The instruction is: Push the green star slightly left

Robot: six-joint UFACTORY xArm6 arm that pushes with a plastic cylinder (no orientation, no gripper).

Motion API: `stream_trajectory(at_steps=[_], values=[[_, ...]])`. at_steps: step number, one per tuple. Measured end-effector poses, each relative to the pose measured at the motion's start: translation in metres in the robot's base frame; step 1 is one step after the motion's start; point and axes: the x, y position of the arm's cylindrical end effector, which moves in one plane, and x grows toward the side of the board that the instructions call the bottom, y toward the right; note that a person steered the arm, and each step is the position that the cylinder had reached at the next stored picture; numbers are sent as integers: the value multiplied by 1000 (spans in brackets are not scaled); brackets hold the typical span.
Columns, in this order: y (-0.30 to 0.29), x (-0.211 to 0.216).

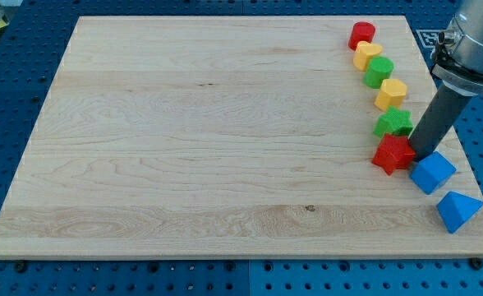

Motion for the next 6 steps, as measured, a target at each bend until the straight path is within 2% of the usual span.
stream_trajectory(at_steps=[2,3,5,6], values=[[18,6],[21,-9],[-13,-44],[-28,-42]])
